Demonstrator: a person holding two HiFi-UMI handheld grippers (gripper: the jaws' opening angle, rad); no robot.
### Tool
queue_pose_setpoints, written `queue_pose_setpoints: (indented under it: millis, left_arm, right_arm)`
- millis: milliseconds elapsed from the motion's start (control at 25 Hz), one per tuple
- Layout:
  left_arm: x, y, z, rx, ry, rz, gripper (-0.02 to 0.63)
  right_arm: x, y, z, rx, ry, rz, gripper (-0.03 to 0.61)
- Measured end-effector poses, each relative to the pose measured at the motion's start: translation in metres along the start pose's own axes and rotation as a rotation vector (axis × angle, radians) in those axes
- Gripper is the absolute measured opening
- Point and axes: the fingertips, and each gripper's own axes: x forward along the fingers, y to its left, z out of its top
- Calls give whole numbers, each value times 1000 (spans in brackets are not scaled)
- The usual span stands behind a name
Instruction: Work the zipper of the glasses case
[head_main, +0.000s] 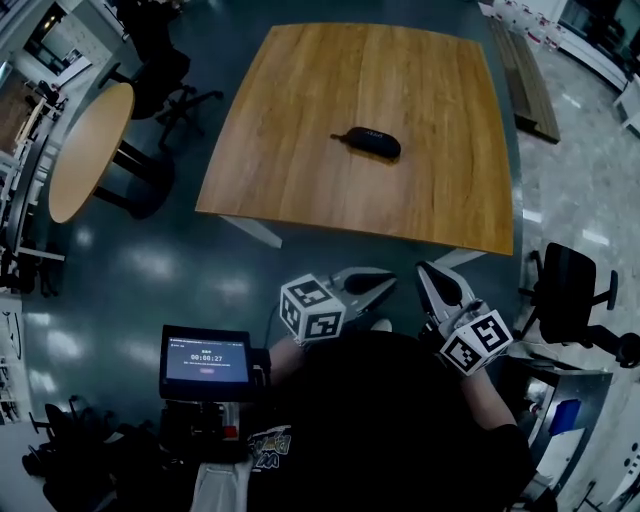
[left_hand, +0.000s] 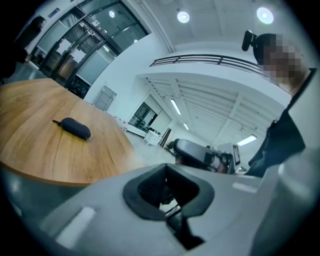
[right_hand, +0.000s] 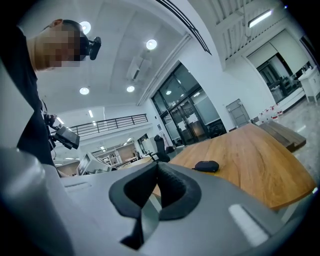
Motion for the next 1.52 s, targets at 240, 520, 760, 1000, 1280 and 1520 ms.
queue_pose_setpoints:
  millis: [240, 520, 760, 1000, 1280, 1520]
  left_arm:
    - [0, 6, 9, -45, -61, 30, 2]
    - [-4, 3, -6, -67, -35, 43, 2]
    - [-6, 5, -6, -69, -24, 37, 2]
    - [-4, 6, -12, -78, -1, 28, 2]
    - [-4, 13, -16, -90, 19, 37, 2]
    - [-3, 14, -17, -97, 32, 38, 2]
  right_arm:
    - [-5, -4, -5, 15, 21, 8, 6]
    - [-4, 2, -9, 17, 28, 18, 6]
    - [-3, 2, -9, 29, 20, 15, 6]
    - [-4, -1, -11, 40, 15, 1, 6]
    - [0, -1, -14, 55, 17, 6, 6]
    - [1, -5, -15, 73, 18, -3, 6]
